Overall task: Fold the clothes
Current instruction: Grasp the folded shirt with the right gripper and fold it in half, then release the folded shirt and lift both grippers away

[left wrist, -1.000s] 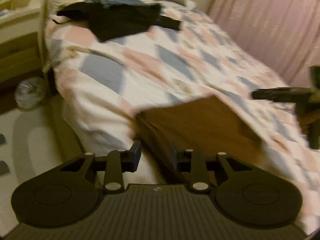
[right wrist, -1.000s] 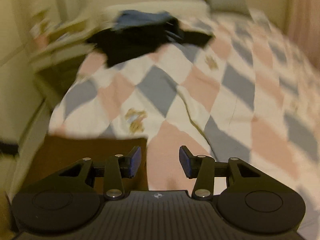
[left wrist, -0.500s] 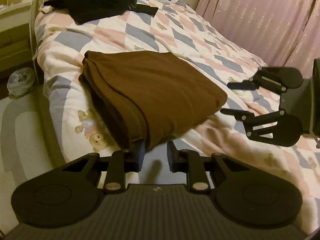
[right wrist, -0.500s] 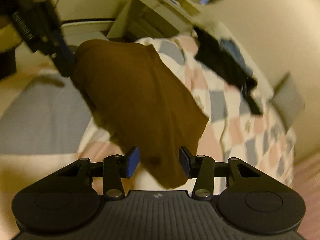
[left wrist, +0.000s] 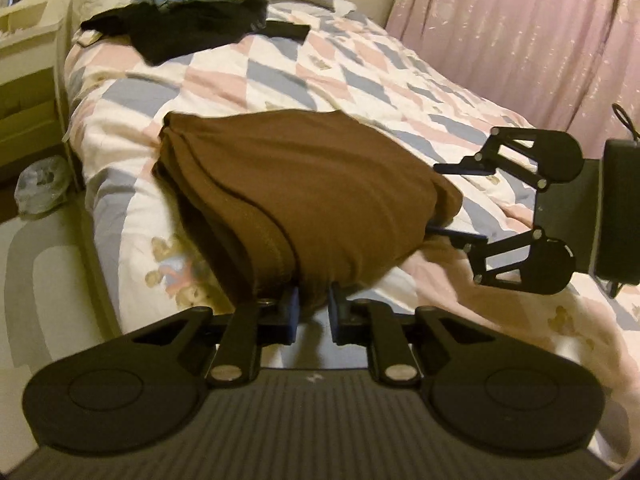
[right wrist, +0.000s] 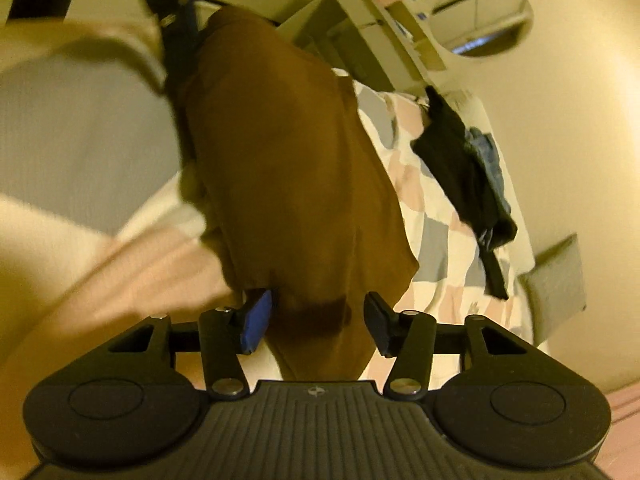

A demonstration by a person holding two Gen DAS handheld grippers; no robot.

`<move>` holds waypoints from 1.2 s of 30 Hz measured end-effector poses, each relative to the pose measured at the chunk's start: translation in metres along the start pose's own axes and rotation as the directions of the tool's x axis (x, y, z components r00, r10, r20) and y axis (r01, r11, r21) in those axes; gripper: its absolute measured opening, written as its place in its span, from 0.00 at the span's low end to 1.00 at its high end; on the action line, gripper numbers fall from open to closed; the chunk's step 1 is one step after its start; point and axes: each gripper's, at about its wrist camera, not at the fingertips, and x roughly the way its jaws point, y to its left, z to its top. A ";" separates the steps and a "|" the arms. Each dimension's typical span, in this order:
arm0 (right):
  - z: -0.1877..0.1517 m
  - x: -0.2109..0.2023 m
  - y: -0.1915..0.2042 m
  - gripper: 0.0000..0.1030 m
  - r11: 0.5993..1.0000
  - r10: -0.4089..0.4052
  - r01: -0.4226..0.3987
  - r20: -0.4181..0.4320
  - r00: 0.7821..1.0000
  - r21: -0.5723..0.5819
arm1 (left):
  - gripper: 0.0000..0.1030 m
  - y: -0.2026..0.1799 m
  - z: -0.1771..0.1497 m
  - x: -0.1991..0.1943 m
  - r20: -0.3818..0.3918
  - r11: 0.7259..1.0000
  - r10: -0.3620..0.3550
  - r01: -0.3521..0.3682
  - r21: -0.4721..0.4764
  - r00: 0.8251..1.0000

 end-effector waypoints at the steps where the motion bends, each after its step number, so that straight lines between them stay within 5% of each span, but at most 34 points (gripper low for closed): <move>1: -0.002 0.002 0.003 0.51 1.000 -0.009 0.009 0.000 1.000 -0.025 | 0.13 0.000 0.001 0.002 0.001 1.000 -0.007 0.007 0.014 1.000; 6: -0.007 0.011 0.008 0.50 0.995 -0.028 0.028 -0.003 1.000 -0.092 | 0.13 0.001 -0.004 0.009 -0.021 0.993 -0.033 0.035 0.113 0.999; 18: -0.009 0.014 -0.002 0.54 1.000 0.000 -0.001 -0.021 1.000 -0.031 | 0.11 0.016 -0.001 0.005 -0.003 0.987 -0.129 0.129 0.092 0.992; 19: -0.009 0.015 -0.003 0.52 0.999 0.004 -0.005 -0.023 1.000 -0.032 | 0.09 0.015 -0.001 0.006 -0.002 0.986 -0.130 0.130 0.101 0.991; 23: -0.012 0.011 -0.004 0.18 0.998 0.047 -0.048 -0.027 0.999 -0.031 | 0.03 0.007 -0.001 -0.001 0.024 0.974 -0.123 0.116 0.197 0.992; 26: -0.014 0.003 -0.009 0.11 0.999 0.027 -0.027 0.004 1.000 -0.045 | 0.03 0.008 0.001 -0.011 0.023 0.959 -0.128 0.118 0.258 0.991; 32: -0.024 0.006 0.013 0.18 0.983 0.053 -0.054 -0.011 0.999 -0.177 | 0.04 0.014 -0.003 -0.005 -0.052 0.926 -0.139 0.149 0.348 0.989; 34: -0.024 0.003 0.011 0.32 0.986 0.041 -0.048 -0.045 0.998 -0.161 | 0.04 0.012 -0.004 -0.007 -0.062 0.919 -0.130 0.144 0.366 0.990; 36: -0.027 0.000 -0.001 0.32 0.995 0.054 -0.063 -0.105 0.993 -0.079 | 0.00 0.016 -0.003 -0.013 -0.064 0.929 -0.116 0.131 0.346 0.991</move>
